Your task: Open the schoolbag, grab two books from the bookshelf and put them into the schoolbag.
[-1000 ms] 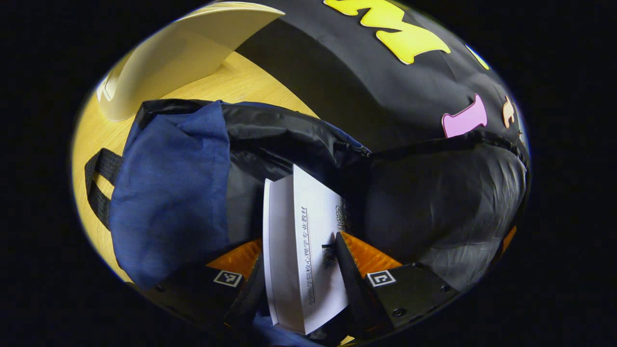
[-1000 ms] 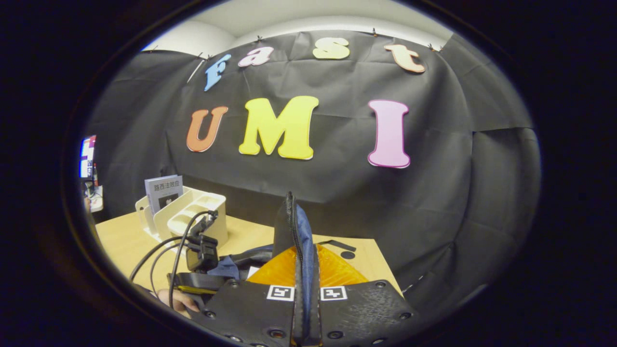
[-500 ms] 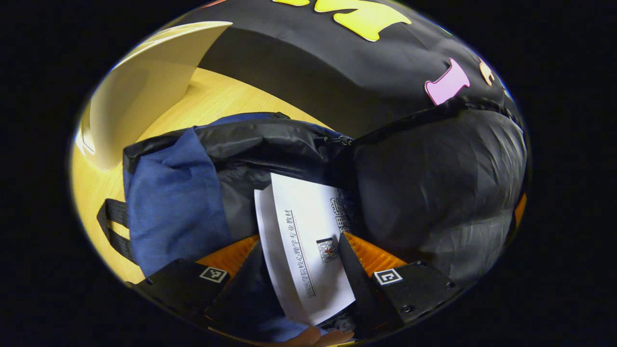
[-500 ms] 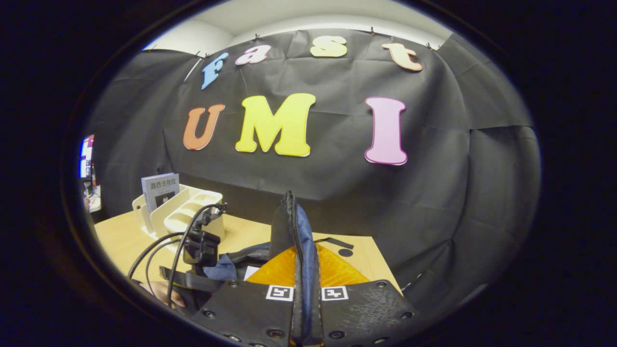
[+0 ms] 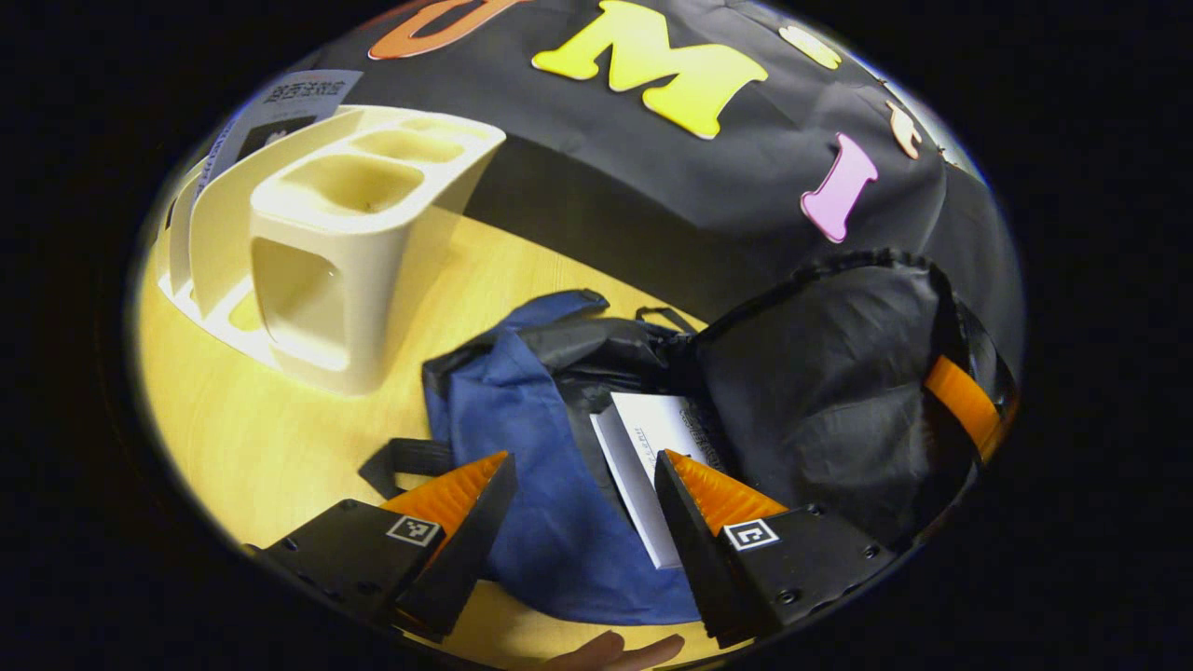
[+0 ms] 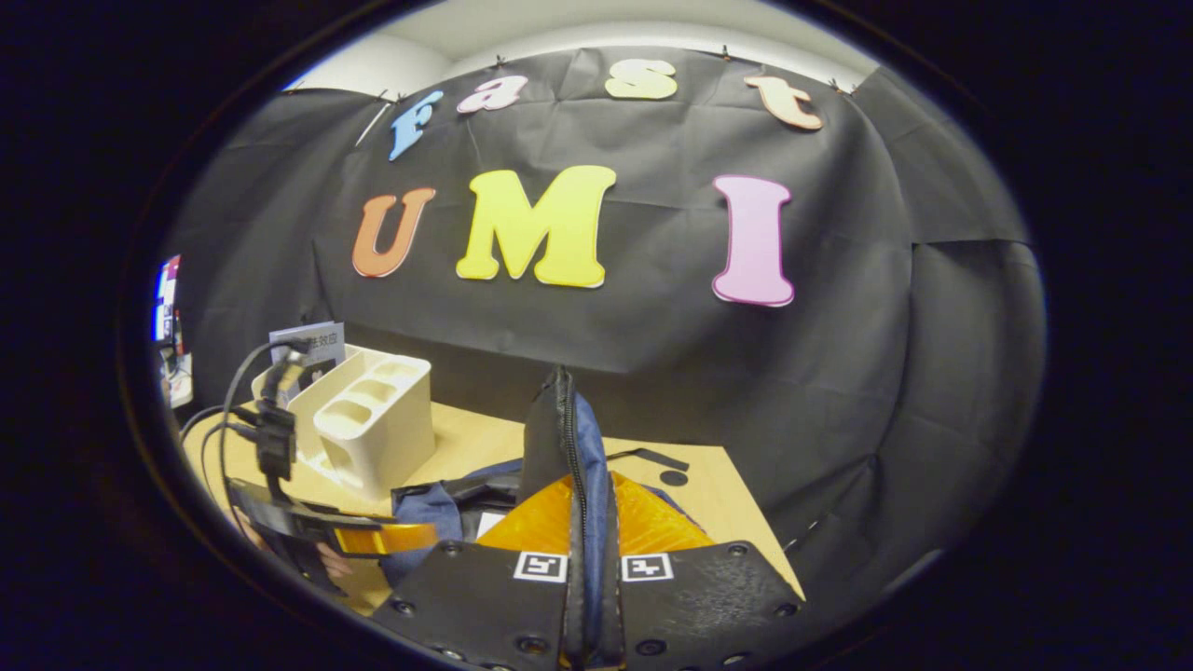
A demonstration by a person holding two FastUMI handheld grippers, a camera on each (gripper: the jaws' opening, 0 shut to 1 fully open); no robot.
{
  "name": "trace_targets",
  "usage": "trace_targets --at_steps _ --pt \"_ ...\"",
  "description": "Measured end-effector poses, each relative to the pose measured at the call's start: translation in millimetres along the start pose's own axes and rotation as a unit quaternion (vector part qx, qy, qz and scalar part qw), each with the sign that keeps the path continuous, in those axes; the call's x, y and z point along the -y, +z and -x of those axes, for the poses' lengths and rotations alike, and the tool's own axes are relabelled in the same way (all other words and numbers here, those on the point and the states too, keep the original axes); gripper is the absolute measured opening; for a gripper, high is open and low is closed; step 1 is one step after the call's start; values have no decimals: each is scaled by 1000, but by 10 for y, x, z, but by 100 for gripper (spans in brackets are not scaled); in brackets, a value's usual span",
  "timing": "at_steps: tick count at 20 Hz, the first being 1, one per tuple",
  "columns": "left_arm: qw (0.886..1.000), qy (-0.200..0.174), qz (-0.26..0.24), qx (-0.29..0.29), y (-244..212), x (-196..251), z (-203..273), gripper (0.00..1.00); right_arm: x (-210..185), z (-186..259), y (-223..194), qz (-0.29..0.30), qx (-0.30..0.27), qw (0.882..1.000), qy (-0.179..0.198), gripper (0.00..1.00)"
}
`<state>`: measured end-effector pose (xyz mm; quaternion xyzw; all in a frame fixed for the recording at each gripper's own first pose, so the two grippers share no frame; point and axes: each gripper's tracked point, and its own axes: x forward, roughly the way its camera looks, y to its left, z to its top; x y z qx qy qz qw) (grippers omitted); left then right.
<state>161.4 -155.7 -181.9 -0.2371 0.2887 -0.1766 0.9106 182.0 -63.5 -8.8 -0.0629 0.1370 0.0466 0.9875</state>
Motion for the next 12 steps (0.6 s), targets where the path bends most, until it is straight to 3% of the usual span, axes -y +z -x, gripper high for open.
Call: trace_targets --at_steps 5,7,9,12 --pt "996 -1 -45 71 222 -393 546 94 13 -12 58 0 0 1000 -17 6" --pt "994 17 -69 86 342 -612 780 94 1 -7 70 2 0 1000 -22 6" --pt "985 34 -108 129 650 -711 1013 94 -25 -20 49 -1 -4 1000 -23 6" --pt "960 85 -174 204 1140 -924 1419 94 -5 -16 69 -5 -6 999 -32 6"
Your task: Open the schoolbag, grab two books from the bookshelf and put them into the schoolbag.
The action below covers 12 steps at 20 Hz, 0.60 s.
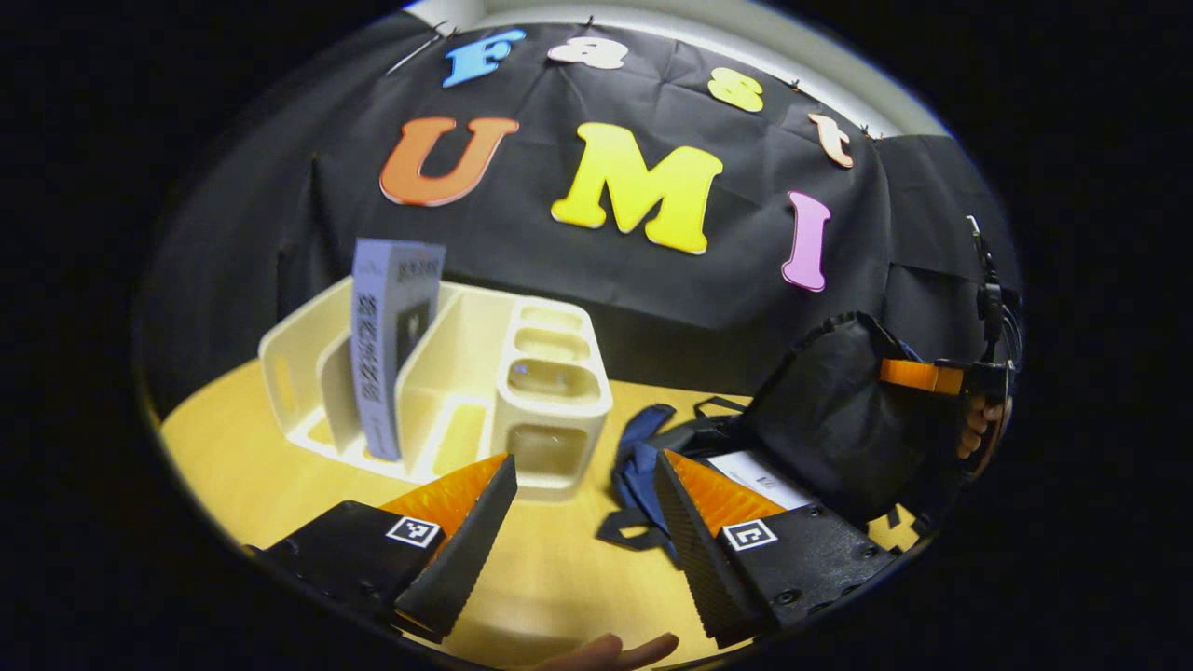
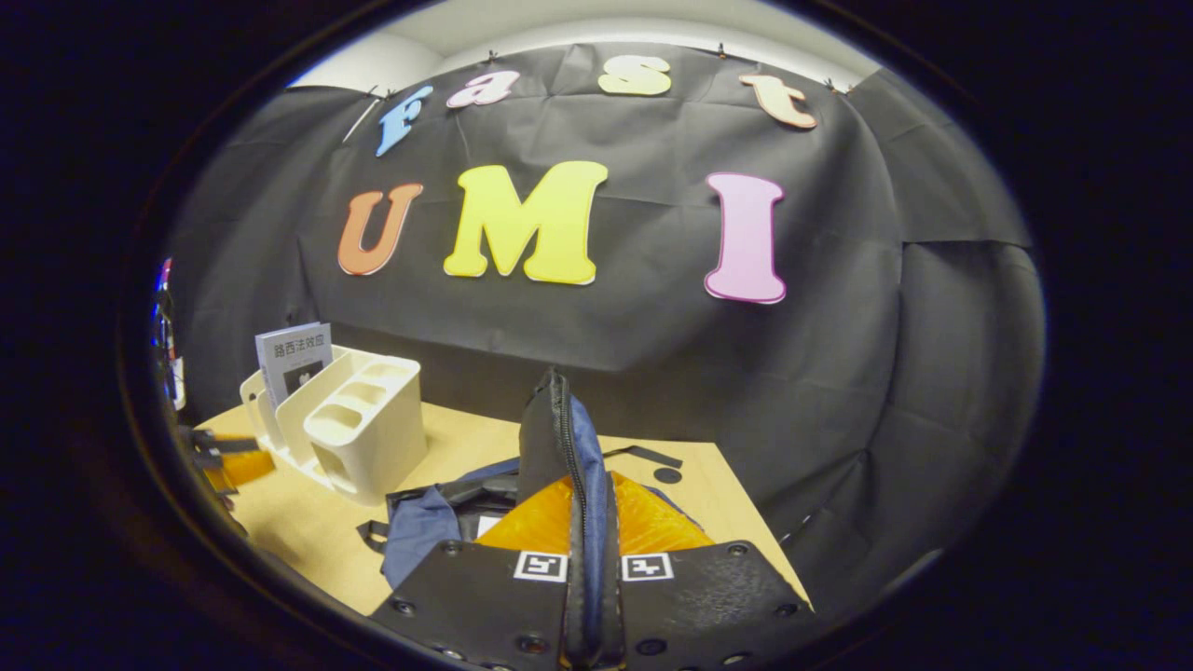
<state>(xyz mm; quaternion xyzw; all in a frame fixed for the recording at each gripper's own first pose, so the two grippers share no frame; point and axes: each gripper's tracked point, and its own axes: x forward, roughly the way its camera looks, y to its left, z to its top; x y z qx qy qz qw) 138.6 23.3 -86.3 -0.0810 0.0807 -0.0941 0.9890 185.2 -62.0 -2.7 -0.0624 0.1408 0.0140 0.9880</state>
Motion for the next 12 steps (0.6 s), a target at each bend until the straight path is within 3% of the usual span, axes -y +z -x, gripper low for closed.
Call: trace_targets --at_steps 7,12 --pt "991 86 -79 69 887 -724 -59 93 57 27 89 -8 7 1000 -9 6" --pt "989 114 -73 56 1085 -1091 -304 93 41 4 53 -25 4 1000 2 6"
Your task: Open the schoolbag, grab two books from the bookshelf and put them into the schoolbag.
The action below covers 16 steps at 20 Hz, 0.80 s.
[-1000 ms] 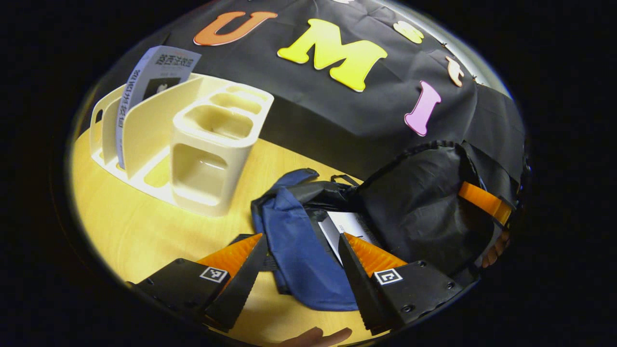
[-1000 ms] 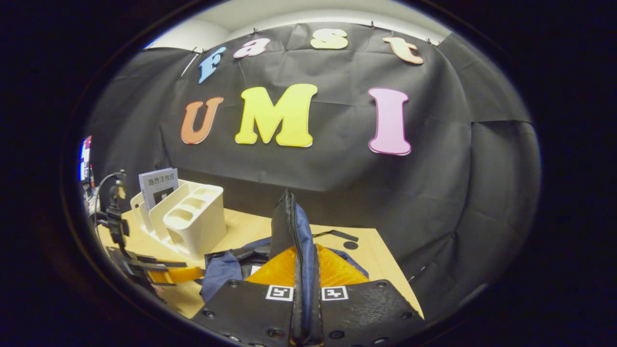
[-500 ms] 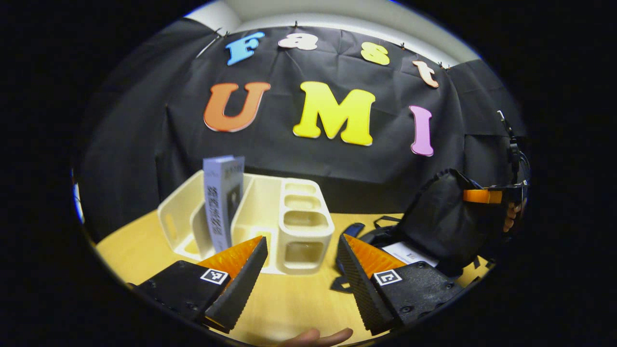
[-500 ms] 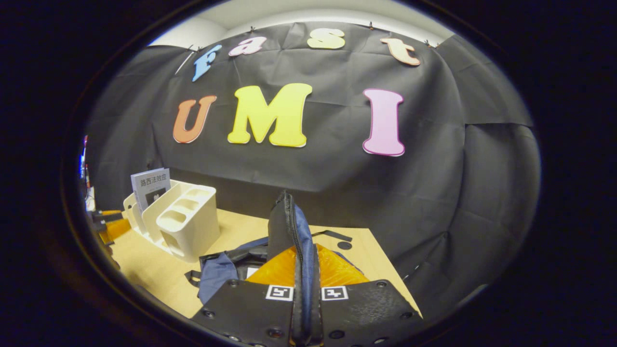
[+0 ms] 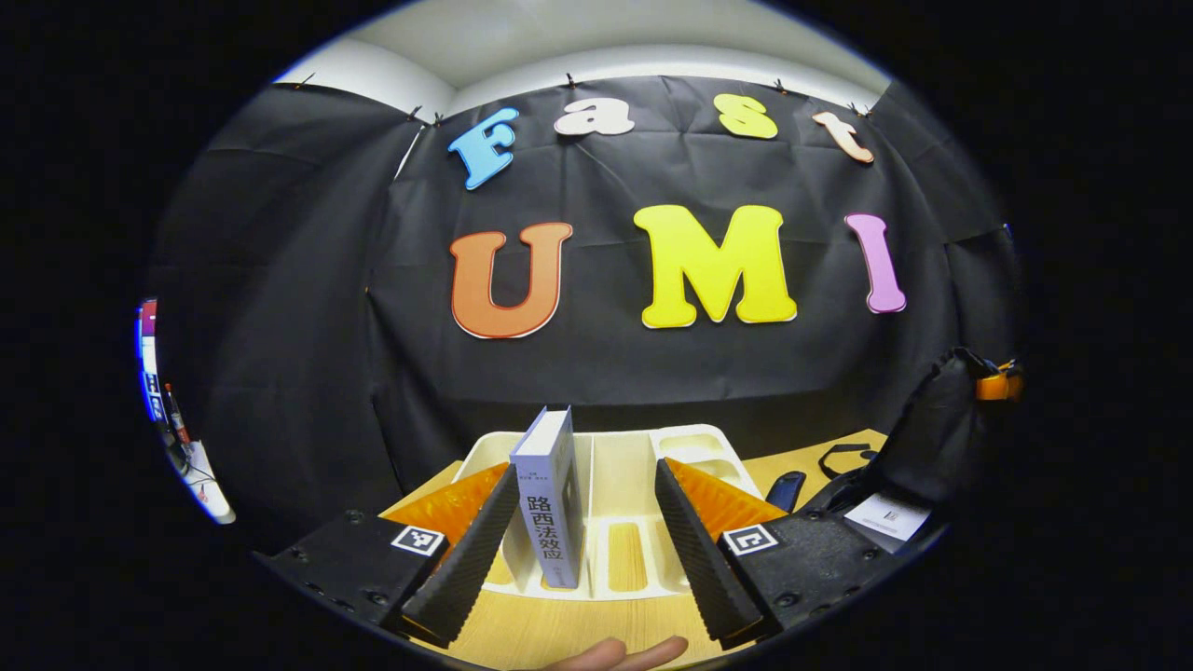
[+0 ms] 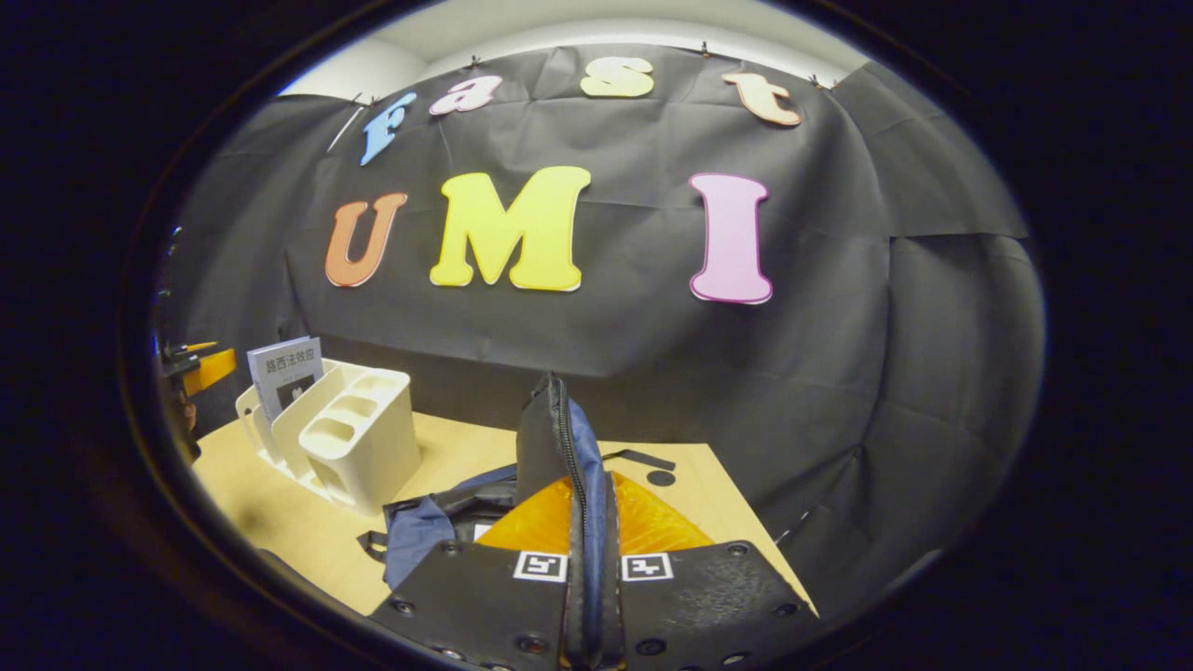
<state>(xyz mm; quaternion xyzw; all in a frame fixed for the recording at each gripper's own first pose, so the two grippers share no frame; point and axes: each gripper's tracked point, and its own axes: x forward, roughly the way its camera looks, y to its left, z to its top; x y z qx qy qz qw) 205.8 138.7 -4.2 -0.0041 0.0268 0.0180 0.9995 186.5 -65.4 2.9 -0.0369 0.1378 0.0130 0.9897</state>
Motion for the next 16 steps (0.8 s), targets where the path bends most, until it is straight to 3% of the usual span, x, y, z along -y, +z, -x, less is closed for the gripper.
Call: trace_targets --at_steps 5,9,11,13,16 --pt "998 -12 25 -59 74 -137 -544 93 26 24 -82 -6 -4 1000 0 6" --pt "993 -17 -14 -118 144 -148 -913 93 29 70 -106 -2 -3 1000 2 6" --pt "990 6 -27 -136 244 -241 -1097 91 65 88 -118 6 -2 1000 -2 6" --pt "986 0 -38 -162 263 -223 -1267 88 87 105 -137 -1 -2 1000 2 6" --pt "971 -5 -73 -227 122 -209 -1461 88 148 110 -177 -9 -5 1000 3 6"
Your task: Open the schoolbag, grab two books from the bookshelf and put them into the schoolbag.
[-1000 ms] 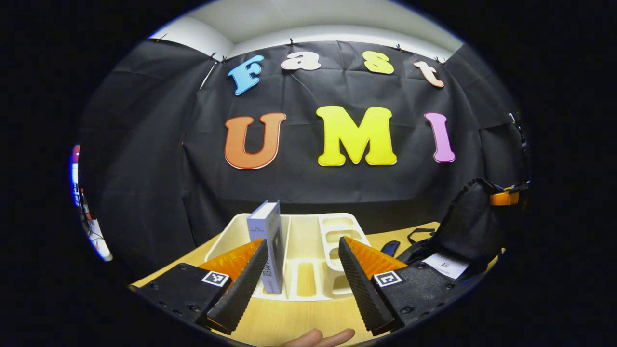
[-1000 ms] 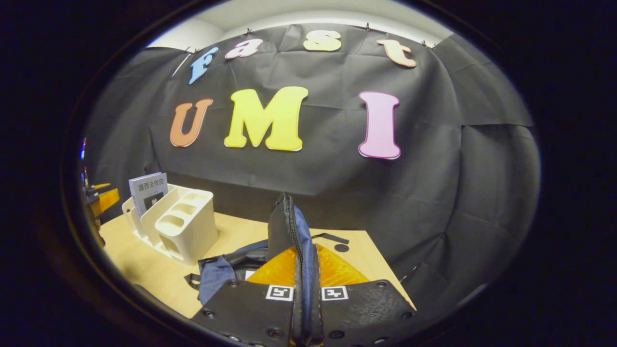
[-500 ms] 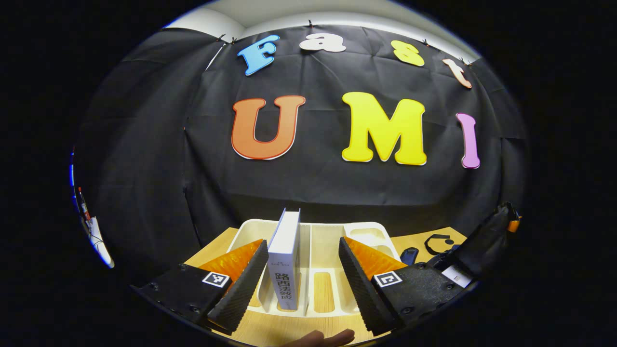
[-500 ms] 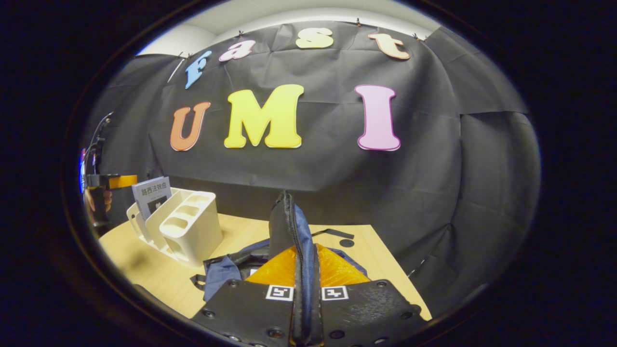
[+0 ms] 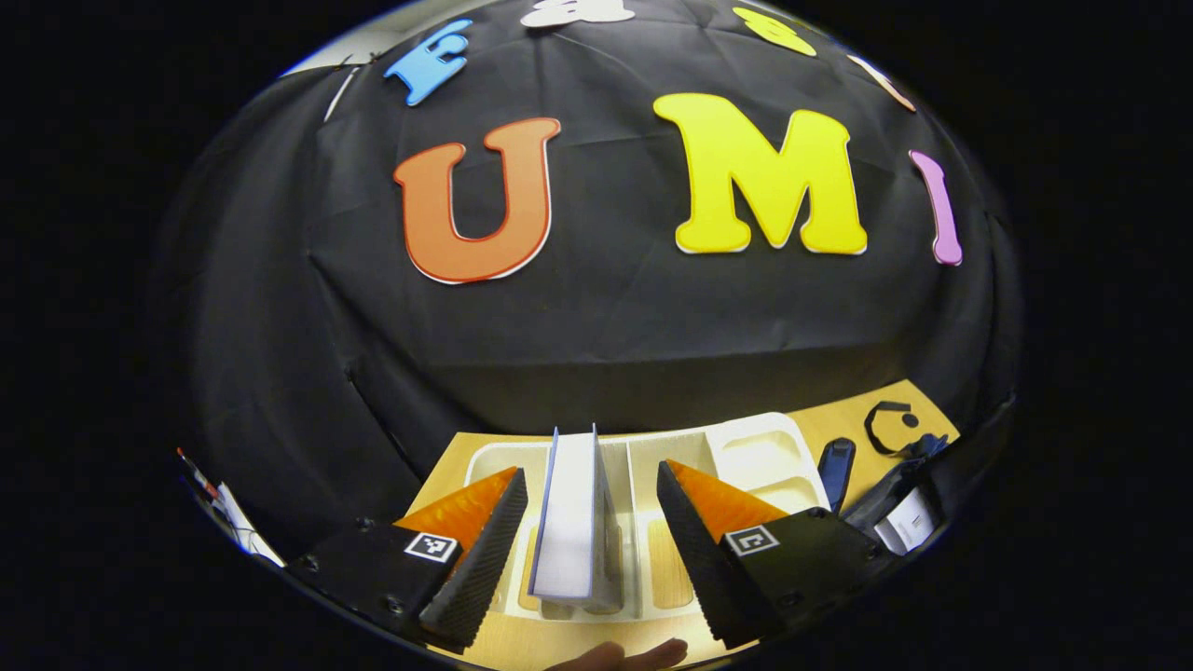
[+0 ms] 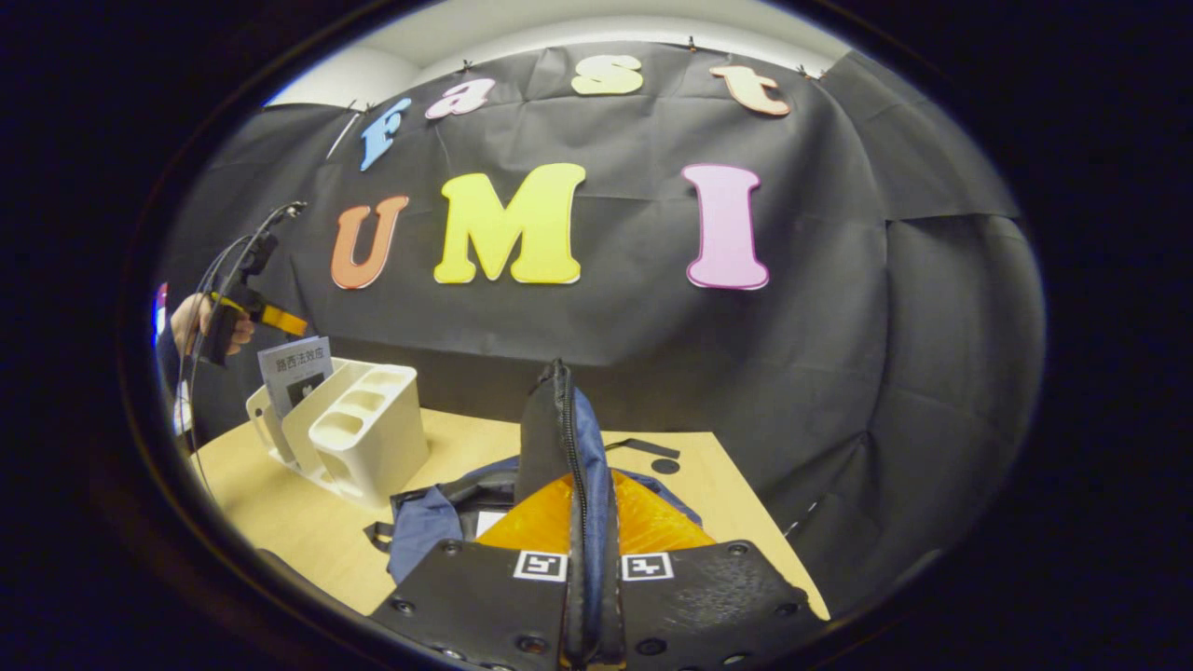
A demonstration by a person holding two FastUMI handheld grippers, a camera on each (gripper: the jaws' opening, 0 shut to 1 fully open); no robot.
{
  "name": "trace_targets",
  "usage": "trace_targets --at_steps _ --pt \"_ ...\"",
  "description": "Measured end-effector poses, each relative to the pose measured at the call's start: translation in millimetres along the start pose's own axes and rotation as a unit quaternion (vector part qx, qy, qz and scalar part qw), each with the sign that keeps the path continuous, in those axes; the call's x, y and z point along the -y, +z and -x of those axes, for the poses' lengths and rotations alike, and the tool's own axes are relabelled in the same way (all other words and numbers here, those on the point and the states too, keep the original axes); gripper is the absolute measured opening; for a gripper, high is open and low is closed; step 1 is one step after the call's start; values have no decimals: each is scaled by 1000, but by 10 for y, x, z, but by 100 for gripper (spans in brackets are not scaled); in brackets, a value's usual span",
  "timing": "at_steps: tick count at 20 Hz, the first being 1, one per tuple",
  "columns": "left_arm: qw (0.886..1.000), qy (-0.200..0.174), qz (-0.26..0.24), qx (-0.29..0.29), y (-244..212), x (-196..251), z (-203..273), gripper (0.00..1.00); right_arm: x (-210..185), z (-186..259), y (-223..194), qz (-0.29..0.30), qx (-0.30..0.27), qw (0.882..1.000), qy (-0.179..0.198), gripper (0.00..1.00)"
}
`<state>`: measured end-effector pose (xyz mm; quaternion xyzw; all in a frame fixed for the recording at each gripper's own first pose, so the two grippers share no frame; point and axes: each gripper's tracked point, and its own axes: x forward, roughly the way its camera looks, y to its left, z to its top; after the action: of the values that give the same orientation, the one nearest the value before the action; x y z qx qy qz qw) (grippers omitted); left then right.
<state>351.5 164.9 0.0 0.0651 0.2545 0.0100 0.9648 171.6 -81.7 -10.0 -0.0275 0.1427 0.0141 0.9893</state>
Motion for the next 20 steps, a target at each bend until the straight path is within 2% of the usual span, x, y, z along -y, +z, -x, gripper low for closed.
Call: trace_targets --at_steps 3,4,5,8,11,13,15,16,17,18,20 --pt "996 21 -21 -83 -217 -12 -203 90 12 27 -64 1 -4 1000 6 7" --pt "995 14 -24 -101 -259 3 -236 90 13 31 -73 0 -4 1000 8 4" --pt "993 13 -28 -114 -266 -7 -265 90 13 42 -78 0 -4 1000 10 7" --pt "988 18 -27 -149 -394 -54 -391 87 21 38 -129 -1 -8 1000 12 6" --pt "986 3 -29 -167 -493 10 -471 78 0 35 -161 4 -10 1000 15 6" --pt "982 -19 -19 -190 -606 157 -489 74 -14 34 -173 6 -9 1000 16 7" --pt "978 -24 -18 -205 -685 215 -513 57 -2 27 -199 7 -12 1000 14 7" --pt "978 -18 -23 -207 -681 201 -533 55 5 31 -203 5 -12 1000 13 7" --pt "978 -14 -26 -207 -680 185 -540 42 -8 39 -206 3 -10 1000 16 7" --pt "978 -11 -29 -208 -673 191 -538 47 -23 33 -223 3 -10 1000 17 7" --pt "976 -3 -29 -218 -701 165 -523 47 -8 28 -258 4 -14 1000 15 5"
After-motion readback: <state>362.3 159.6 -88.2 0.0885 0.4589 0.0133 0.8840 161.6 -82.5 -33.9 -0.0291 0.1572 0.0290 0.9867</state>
